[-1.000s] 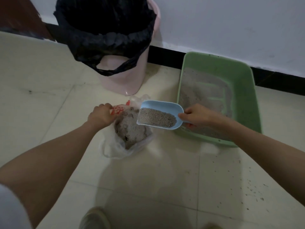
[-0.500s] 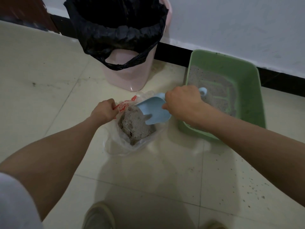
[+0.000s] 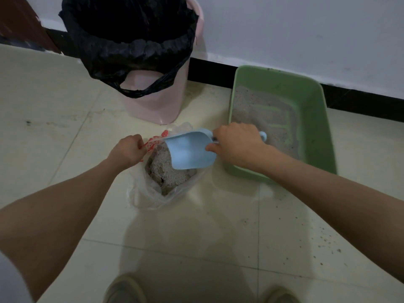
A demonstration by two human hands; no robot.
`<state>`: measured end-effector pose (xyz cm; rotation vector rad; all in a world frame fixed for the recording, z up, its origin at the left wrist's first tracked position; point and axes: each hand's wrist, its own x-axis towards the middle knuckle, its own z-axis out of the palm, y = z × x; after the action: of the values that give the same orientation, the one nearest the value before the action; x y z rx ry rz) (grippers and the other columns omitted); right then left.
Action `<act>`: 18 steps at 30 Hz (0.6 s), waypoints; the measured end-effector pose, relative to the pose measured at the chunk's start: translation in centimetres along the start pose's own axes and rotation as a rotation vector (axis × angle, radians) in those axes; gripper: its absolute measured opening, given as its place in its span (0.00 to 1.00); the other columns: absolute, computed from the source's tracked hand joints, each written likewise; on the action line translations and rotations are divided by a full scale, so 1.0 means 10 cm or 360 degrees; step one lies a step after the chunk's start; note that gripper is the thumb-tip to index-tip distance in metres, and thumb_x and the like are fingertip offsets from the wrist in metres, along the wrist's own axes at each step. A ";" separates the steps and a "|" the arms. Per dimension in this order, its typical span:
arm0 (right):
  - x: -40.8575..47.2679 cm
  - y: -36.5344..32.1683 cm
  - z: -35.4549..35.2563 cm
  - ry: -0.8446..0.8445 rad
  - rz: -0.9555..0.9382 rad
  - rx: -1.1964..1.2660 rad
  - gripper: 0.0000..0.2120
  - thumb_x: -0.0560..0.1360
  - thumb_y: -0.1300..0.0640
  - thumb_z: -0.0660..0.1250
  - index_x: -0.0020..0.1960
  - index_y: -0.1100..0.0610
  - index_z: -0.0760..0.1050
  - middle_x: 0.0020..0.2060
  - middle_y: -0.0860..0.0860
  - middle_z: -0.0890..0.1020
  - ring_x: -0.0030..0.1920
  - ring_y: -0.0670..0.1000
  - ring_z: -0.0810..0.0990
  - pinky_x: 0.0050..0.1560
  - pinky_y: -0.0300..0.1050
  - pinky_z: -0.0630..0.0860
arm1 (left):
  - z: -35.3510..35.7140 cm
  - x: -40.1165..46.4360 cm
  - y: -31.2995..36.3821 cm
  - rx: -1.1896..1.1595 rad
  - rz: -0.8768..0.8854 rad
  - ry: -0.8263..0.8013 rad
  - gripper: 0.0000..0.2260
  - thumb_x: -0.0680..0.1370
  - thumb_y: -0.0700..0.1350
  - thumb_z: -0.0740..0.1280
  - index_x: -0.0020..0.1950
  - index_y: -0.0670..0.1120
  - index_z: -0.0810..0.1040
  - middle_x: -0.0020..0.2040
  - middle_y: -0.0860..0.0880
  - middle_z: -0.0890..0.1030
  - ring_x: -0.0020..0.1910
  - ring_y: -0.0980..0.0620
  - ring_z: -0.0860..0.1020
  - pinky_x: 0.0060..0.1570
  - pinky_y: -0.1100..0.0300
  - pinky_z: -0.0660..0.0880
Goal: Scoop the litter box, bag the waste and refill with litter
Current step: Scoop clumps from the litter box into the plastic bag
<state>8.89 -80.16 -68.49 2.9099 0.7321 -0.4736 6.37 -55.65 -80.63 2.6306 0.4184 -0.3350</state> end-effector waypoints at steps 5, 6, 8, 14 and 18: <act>-0.09 0.60 -0.07 0.0109 0.0370 0.0747 0.17 0.78 0.46 0.59 0.44 0.57 0.79 0.39 0.55 0.81 0.35 0.53 0.76 0.34 0.42 0.70 | -0.02 0.05 0.13 0.0204 0.0367 0.0119 0.12 0.78 0.45 0.59 0.54 0.39 0.76 0.50 0.38 0.78 0.51 0.39 0.74 0.49 0.50 0.72; -0.13 0.77 -0.08 0.0179 0.0468 0.0848 0.17 0.78 0.46 0.59 0.42 0.57 0.77 0.39 0.56 0.82 0.33 0.52 0.76 0.35 0.42 0.71 | 0.00 0.04 0.23 0.0263 0.0452 0.0118 0.13 0.79 0.47 0.58 0.56 0.40 0.75 0.51 0.39 0.77 0.52 0.39 0.74 0.51 0.49 0.72; -0.20 1.13 -0.06 0.0279 0.0690 0.0934 0.16 0.78 0.48 0.60 0.41 0.58 0.76 0.40 0.58 0.82 0.34 0.54 0.77 0.38 0.45 0.75 | 0.06 0.00 0.47 0.0343 0.0612 0.0061 0.15 0.80 0.49 0.56 0.59 0.42 0.74 0.54 0.41 0.77 0.55 0.41 0.72 0.53 0.48 0.72; -0.31 1.74 0.30 -0.0076 0.0934 0.0249 0.11 0.76 0.61 0.60 0.57 0.63 0.73 0.52 0.60 0.79 0.48 0.60 0.77 0.43 0.45 0.68 | 0.56 -0.14 1.27 0.0203 0.0734 -0.0165 0.18 0.81 0.50 0.54 0.66 0.43 0.69 0.62 0.40 0.73 0.63 0.42 0.69 0.63 0.51 0.66; -0.19 1.77 0.44 -0.0022 0.0805 -0.0225 0.13 0.77 0.66 0.57 0.61 0.64 0.71 0.58 0.60 0.76 0.59 0.60 0.75 0.51 0.51 0.71 | 0.90 -0.15 1.64 0.0031 0.0548 -0.0232 0.21 0.81 0.51 0.54 0.65 0.36 0.67 0.60 0.35 0.73 0.61 0.36 0.69 0.61 0.50 0.65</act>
<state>14.53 -97.35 -71.60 2.8015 0.0111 -0.3634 9.21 -74.22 -81.49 2.6124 -0.0865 -0.4132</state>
